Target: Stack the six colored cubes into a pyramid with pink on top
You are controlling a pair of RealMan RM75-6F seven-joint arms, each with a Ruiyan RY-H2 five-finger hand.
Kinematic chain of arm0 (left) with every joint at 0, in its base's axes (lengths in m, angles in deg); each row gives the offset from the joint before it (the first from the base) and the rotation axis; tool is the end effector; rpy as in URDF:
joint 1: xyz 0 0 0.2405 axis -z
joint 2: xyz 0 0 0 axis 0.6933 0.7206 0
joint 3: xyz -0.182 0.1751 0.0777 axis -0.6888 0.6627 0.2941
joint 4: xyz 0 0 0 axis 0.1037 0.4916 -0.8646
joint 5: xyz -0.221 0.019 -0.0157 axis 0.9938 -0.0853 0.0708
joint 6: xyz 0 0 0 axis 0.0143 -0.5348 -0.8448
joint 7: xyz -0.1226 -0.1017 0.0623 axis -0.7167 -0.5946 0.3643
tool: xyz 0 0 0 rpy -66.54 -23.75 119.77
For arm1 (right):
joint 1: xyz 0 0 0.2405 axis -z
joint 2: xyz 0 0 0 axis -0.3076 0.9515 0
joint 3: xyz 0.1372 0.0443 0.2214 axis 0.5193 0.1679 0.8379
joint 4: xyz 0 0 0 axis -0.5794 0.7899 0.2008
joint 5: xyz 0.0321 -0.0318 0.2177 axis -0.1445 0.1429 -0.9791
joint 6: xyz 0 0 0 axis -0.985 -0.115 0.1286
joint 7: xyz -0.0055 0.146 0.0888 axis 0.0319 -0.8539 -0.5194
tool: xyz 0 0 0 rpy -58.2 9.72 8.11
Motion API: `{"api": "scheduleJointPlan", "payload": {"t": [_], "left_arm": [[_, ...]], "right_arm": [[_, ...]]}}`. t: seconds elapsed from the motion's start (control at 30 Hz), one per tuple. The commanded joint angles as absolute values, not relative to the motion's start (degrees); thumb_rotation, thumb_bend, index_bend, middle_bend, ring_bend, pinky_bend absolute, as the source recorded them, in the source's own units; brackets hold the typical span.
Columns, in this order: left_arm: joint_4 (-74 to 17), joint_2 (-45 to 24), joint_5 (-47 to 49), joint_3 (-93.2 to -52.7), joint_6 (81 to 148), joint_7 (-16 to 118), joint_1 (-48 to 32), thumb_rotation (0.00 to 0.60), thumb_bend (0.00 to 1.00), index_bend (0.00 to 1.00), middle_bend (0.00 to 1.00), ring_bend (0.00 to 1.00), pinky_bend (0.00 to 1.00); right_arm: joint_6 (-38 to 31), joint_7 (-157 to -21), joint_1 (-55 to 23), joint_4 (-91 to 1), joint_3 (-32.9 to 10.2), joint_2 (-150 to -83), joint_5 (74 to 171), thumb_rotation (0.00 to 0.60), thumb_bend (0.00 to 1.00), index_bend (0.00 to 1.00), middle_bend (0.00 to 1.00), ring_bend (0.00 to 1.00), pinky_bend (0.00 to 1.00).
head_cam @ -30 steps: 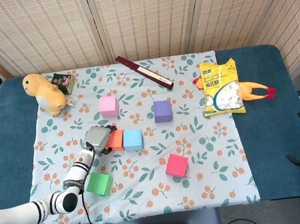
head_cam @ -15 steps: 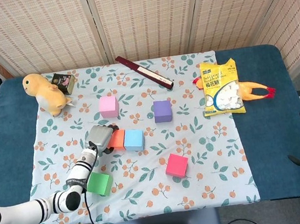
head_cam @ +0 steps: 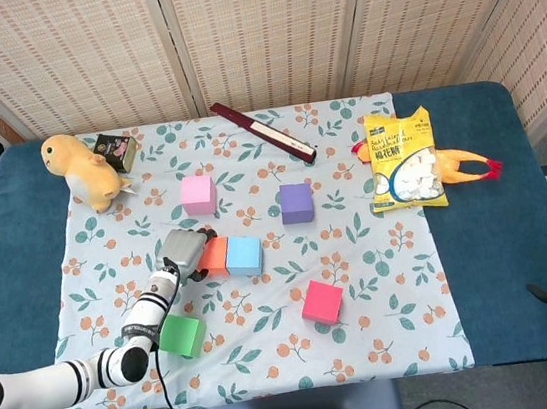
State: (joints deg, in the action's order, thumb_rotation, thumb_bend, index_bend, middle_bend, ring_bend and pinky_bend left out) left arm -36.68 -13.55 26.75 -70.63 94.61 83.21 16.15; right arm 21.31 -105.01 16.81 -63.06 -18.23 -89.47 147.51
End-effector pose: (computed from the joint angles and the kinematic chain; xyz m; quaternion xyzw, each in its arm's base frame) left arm -0.1294 0.4278 -0.0491 -0.7886 -0.3774 -0.2326 0.4261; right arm -0.3330 -0.1903 0.2055 0.5425 -0.4246 0.4524 0.5664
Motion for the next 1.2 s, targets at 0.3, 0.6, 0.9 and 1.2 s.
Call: {"api": "scheduleJointPlan", "payload": {"t": [0.3, 0.6, 0.9, 1.2], "left_arm": [[-37.4, -13.3, 28.1, -70.0, 94.8, 83.3, 16.8, 0.6, 0.32, 0.1, 0.18, 0.28, 0.39], [-38.0, -13.1, 28.6, -69.4, 95.3, 83.5, 17.2, 0.6, 0.32, 0.06, 0.12, 0.27, 0.39], [-39.5, -12.4, 30.3, -69.0, 94.9, 83.6, 17.8, 0.6, 0.32, 0.0, 0.01, 0.09, 0.33], [-40.4, -11.7, 31.3, -68.8, 94.3, 83.0, 18.4, 0.6, 0.32, 0.0, 0.0, 0.02, 0.28]], "right_arm": [[21.5, -105.3, 17.0, -62.9, -18.2, -89.4, 147.7, 0.572, 0.0, 0.0, 0.09, 0.03, 0.15], [21.7, -105.5, 17.1, -62.8, -18.2, -89.4, 147.8, 0.571, 0.0, 0.0, 0.09, 0.03, 0.15], [21.7, -105.7, 17.2, -62.7, -18.2, -89.4, 147.9, 0.572, 0.0, 0.0, 0.09, 0.03, 0.15], [21.8, -105.9, 17.3, -62.6, -18.3, -89.4, 148.0, 0.571, 0.0, 0.0, 0.09, 0.03, 0.15]]}}
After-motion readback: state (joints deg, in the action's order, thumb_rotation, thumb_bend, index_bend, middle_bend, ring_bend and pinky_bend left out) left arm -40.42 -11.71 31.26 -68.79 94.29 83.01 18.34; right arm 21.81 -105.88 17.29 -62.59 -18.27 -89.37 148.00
